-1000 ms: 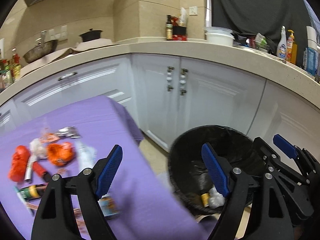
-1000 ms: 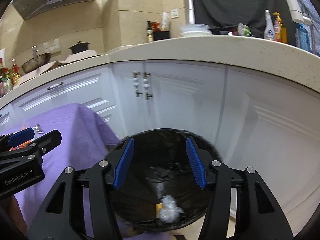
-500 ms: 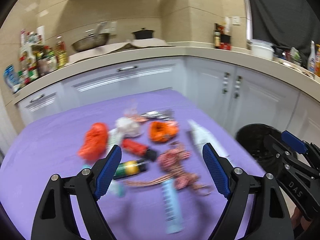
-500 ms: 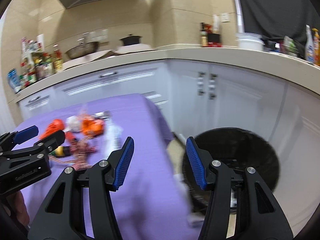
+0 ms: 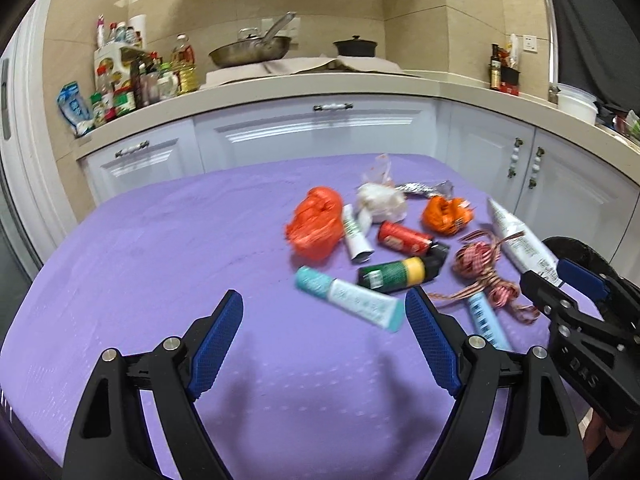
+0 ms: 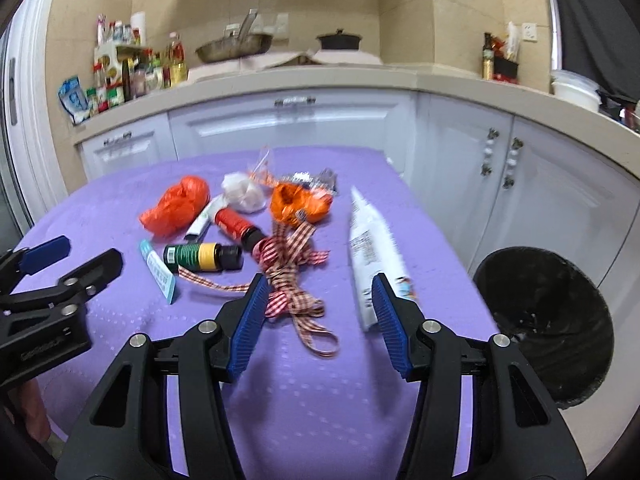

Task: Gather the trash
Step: 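Grasp the red-white checked ribbon with the right tool, then grasp the light blue tube with the left tool, then move both tools over the bin and release the ribbon and blue tube, then grasp the white printed tube with the right tool, then grasp the teal-capped white marker with the left tool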

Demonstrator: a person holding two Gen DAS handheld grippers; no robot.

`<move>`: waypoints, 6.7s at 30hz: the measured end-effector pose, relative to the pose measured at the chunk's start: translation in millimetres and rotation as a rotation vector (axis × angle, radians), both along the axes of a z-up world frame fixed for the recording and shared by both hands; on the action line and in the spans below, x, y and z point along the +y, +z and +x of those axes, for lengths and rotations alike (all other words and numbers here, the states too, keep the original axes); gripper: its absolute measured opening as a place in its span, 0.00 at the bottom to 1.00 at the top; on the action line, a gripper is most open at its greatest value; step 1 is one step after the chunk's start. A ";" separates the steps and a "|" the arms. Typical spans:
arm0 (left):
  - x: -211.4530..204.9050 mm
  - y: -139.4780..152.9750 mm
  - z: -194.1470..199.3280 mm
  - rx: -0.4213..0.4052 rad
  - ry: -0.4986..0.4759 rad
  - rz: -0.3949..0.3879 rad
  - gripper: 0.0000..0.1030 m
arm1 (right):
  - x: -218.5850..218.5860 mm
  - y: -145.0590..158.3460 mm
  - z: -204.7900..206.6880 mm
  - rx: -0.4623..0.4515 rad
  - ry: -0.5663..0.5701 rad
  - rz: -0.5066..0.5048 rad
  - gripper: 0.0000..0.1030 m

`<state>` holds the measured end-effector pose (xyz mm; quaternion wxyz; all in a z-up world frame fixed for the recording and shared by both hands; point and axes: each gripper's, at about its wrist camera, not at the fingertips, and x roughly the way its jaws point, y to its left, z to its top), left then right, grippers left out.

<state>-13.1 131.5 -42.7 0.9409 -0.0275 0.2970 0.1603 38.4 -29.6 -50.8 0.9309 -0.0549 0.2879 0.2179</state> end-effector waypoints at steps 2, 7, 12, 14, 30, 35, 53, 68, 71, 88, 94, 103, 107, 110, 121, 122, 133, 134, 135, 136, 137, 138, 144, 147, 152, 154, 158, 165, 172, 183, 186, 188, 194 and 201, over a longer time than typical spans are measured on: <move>6.2 -2.2 -1.9 0.003 0.005 -0.011 0.78 | 8.5 -3.9 5.0 0.031 0.007 -0.021 0.45; 9.5 -5.5 -1.7 0.009 -0.002 -0.035 0.78 | 20.5 -11.2 11.2 0.069 0.023 -0.068 0.35; 3.4 -7.3 -0.1 0.014 -0.026 -0.045 0.78 | 24.6 -18.4 15.6 0.113 0.051 -0.086 0.14; -0.6 -8.0 1.1 0.016 -0.037 -0.049 0.78 | 24.4 -18.4 14.4 0.108 0.058 -0.089 0.12; -52.7 -7.6 13.1 0.031 -0.168 -0.082 0.78 | -24.8 27.8 -12.7 -0.031 0.013 -0.004 0.09; -69.6 -13.0 17.3 0.058 -0.202 -0.067 0.78 | -54.1 28.3 -15.3 -0.029 -0.036 0.008 0.09; -97.6 -38.5 28.3 0.160 -0.266 -0.053 0.26 | -99.0 11.7 -15.5 0.006 -0.129 0.033 0.09; -102.8 -12.7 20.1 0.070 -0.279 -0.036 0.20 | -120.4 16.1 -16.3 -0.027 -0.201 0.011 0.09; -110.7 -2.3 24.0 0.044 -0.302 -0.024 0.20 | -131.8 17.0 -13.7 -0.038 -0.235 -0.001 0.09; -227.3 8.1 96.0 0.052 -0.578 0.006 0.20 | -225.5 2.2 17.5 -0.021 -0.465 -0.043 0.09; -261.9 -5.7 128.5 0.100 -0.603 0.006 0.20 | -248.0 -11.5 36.0 0.011 -0.503 -0.043 0.09; -293.4 -26.6 154.8 0.151 -0.620 0.035 0.20 | -269.0 -29.9 53.9 0.048 -0.538 -0.033 0.10; -297.1 -32.6 161.3 0.167 -0.612 0.035 0.22 | -275.9 -34.6 59.5 0.061 -0.553 -0.018 0.12; -298.5 -34.4 165.2 0.177 -0.605 0.026 0.34 | -280.7 -37.4 61.7 0.069 -0.565 -0.002 0.24; -288.6 -20.9 155.2 0.129 -0.592 0.019 0.59 | -275.7 -22.8 56.0 0.041 -0.568 0.008 0.30; -285.2 -18.4 152.7 0.124 -0.587 0.018 0.59 | -273.4 -21.2 55.1 0.040 -0.563 0.009 0.30; -206.7 5.1 127.8 0.089 -0.437 -0.004 0.61 | -209.7 -1.4 53.7 0.031 -0.407 0.046 0.32; -199.0 6.4 125.9 0.087 -0.419 0.001 0.61 | -201.2 0.1 53.4 0.031 -0.387 0.049 0.32; -191.4 7.2 123.6 0.086 -0.403 0.004 0.61 | -192.5 1.6 52.8 0.030 -0.368 0.050 0.32; -180.5 8.2 121.4 0.087 -0.380 0.004 0.61 | -185.5 2.3 51.9 0.029 -0.354 0.050 0.32; -172.7 8.5 119.6 0.088 -0.363 0.002 0.61 | -176.4 3.6 51.2 0.028 -0.333 0.051 0.32; -164.6 8.6 117.7 0.089 -0.345 0.001 0.61 | -167.5 4.9 50.3 0.028 -0.313 0.053 0.32; -115.8 6.7 99.5 0.091 -0.233 -0.001 0.61 | -126.2 10.0 45.7 0.026 -0.226 0.049 0.33; -98.1 5.4 91.9 0.091 -0.190 -0.001 0.61 | -105.2 11.5 42.0 0.025 -0.184 0.043 0.33; -68.6 2.8 79.5 0.092 -0.127 -0.009 0.62 | -80.6 13.1 39.1 0.023 -0.143 0.032 0.39; -59.7 1.9 76.1 0.093 -0.111 -0.012 0.62 | -74.2 13.0 37.5 0.022 -0.131 0.027 0.39; -48.0 0.3 69.8 0.092 -0.083 -0.013 0.64 | -59.8 10.9 36.8 0.028 -0.109 0.014 0.40; -25.8 -3.7 63.7 0.106 -0.040 -0.022 0.67 | -39.9 1.6 42.0 0.063 -0.075 -0.003 0.40; -10.8 -8.7 59.8 0.120 -0.009 -0.044 0.70 | -26.9 -8.5 51.6 0.112 -0.054 -0.028 0.50; -2.8 -18.6 54.5 0.154 -0.010 -0.081 0.71 | -18.7 -14.4 50.2 0.133 -0.012 -0.044 0.22; 1.0 -19.7 50.4 0.158 -0.008 -0.078 0.71 | -21.9 -11.7 49.4 0.129 -0.010 -0.034 0.22; 3.6 -20.8 47.7 0.167 -0.006 -0.083 0.71 | -23.3 -11.4 49.0 0.131 -0.010 -0.027 0.22; -0.6 -27.0 52.3 0.182 -0.012 -0.111 0.75 | -24.8 -12.1 48.2 0.134 -0.007 -0.021 0.22; -0.7 -33.8 59.4 0.213 -0.010 -0.108 0.75 | -28.1 -10.6 45.4 0.133 -0.012 -0.017 0.22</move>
